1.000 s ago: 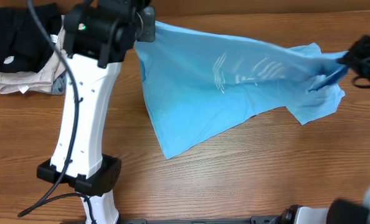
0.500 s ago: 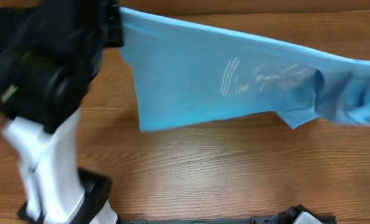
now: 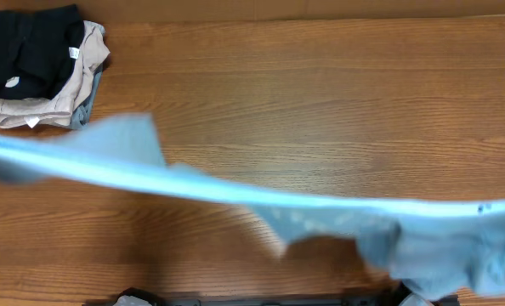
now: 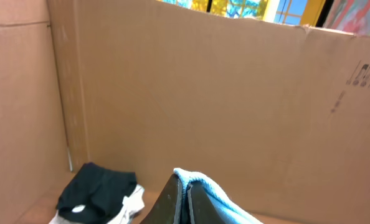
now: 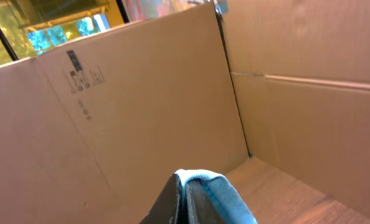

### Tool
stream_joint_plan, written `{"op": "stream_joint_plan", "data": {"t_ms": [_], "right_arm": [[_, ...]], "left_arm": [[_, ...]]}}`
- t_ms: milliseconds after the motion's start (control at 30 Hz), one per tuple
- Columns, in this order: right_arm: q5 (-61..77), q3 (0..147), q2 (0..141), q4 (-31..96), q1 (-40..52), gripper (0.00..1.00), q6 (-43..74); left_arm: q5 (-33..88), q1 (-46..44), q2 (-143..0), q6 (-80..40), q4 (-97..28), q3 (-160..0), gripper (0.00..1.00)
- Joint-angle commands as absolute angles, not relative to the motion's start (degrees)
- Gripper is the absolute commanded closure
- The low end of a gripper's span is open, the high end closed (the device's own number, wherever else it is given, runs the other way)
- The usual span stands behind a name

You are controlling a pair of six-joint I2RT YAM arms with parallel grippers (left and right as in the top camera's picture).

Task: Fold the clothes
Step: 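Lift the shirt with both grippers and lay it flat on the table, then release the shirt and move both grippers to its sides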

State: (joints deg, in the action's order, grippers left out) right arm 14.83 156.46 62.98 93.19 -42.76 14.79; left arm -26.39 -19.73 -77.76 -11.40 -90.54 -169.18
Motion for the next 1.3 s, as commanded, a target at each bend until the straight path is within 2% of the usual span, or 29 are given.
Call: {"op": "stream_joint_plan", "data": {"t_ms": [0,367,567,767,1000,1267], "right_arm": [[14.3,156.7,64.4,93.5,-43.1,0.96,12.8],[22.7,140.5,72.8,93.6,-43.1,0.96,3.1],[26.0,133.0,82.0,93.2,-42.5,0.96,-0.8],[24.4,129.8,94.0,89.2,-34.3,0.96,-2.0],[18.2,129.4,111.3,74.8,-20.9,0.96,3.4],[10.4,129.4,127.2,56.4,-11.1,0.96,8.4]], "left_arm": [[-27.5,-19.1,-81.0,-10.5,-91.2,-167.1,0.96],[-39.4,-18.9,-96.9,-14.4,-91.0,-161.7,0.96],[-38.0,-15.4,-110.3,-15.3,-90.5,-161.4,0.96],[-34.8,-11.5,-123.3,-15.2,-87.3,-161.4,0.96],[-34.5,-9.7,-136.0,-15.0,-78.4,-161.4,0.96],[-34.4,-9.6,-145.9,-15.0,-65.8,-161.4,0.95]]}}
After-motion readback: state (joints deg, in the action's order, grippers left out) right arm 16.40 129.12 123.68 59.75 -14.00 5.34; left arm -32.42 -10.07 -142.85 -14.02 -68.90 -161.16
